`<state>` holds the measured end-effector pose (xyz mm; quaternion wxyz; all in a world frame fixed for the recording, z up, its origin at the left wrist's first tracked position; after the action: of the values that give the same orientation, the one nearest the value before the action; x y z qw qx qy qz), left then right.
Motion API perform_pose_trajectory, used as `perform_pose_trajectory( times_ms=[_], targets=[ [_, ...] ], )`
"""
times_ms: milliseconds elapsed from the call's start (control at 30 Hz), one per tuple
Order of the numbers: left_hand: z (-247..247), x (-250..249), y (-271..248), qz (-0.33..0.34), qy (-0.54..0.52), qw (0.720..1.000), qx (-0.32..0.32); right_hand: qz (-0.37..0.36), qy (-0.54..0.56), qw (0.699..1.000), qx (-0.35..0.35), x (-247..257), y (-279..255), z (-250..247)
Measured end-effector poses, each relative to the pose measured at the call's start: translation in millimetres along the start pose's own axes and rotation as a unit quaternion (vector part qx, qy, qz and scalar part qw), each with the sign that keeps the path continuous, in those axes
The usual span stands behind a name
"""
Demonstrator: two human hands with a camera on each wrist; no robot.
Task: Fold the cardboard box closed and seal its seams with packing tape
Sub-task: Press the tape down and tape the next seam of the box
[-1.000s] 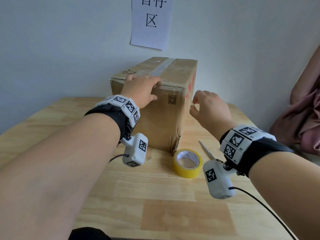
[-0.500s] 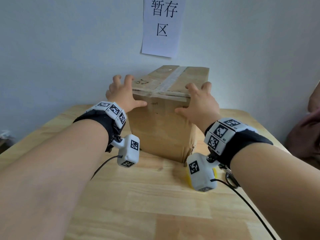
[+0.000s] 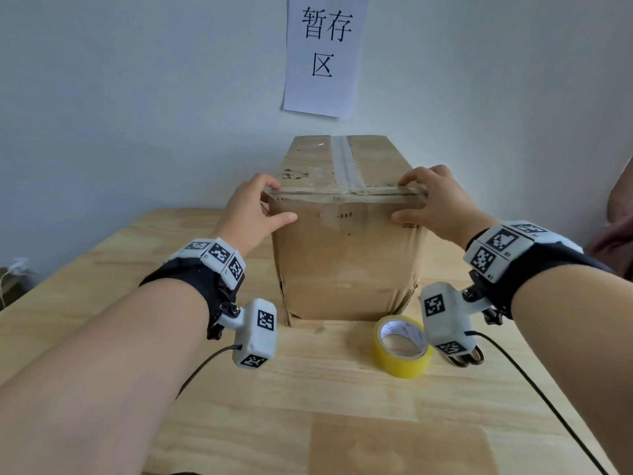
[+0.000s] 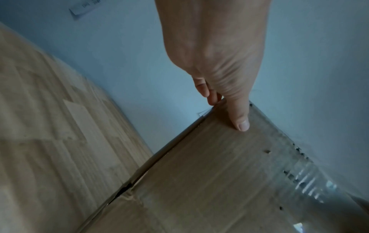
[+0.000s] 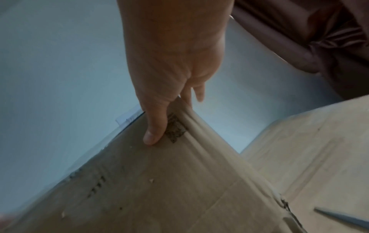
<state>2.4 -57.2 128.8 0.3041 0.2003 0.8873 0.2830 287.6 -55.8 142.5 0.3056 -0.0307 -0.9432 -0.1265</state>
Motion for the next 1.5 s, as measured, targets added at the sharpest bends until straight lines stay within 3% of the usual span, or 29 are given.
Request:
perform_pose_trajectory(
  times_ms=[133, 333, 467, 700, 933, 1133, 1267, 1500],
  targets=[
    [-3.0, -10.9, -9.6, 0.018, 0.001, 1.000, -0.015, -0.035, -0.170, 0.984, -0.047, 33.5, -12.0, 10.4],
    [-8.4, -24.0, -5.4, 0.065, -0.051, 0.996, -0.013, -0.234, -0.235, 0.938, -0.098, 126.4, -55.0, 57.8],
    [-8.1, -5.3, -3.5, 0.045, -0.095, 0.994, 0.014, -0.241, -0.203, 0.943, -0.108, 139.6, -51.4, 66.8],
    [-10.0, 3.3, -1.2, 0.017, -0.198, 0.979, -0.038, -0.261, -0.135, 0.946, -0.138, 144.7, -46.6, 66.6],
    [-4.1, 2.7, -5.5, 0.012, -0.288, 0.957, -0.039, -0.267, -0.096, 0.937, -0.204, 143.1, -51.5, 67.7],
    [-6.8, -0.8, 7.2, -0.008, -0.226, 0.974, -0.023, -0.269, -0.129, 0.933, -0.204, 143.8, -54.5, 73.2],
    [-0.2, -5.2, 11.0, 0.036, -0.162, 0.986, 0.031, -0.292, -0.130, 0.924, -0.209, 148.3, -58.1, 70.0],
    [-13.3, -20.1, 8.9, 0.101, -0.049, 0.992, 0.048, -0.337, -0.139, 0.917, -0.161, 150.6, -59.9, 66.9]
  ],
)
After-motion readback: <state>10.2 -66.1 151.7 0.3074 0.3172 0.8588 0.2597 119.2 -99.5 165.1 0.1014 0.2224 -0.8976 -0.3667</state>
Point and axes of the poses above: each hand's wrist, its own y-axis towards the middle knuckle, its own z-axis out of the palm, x = y × z, the point moved 9 cm from there along y, towards the middle knuckle, and after that the axes turned 14 degrees about z, right-handed, at the moved point
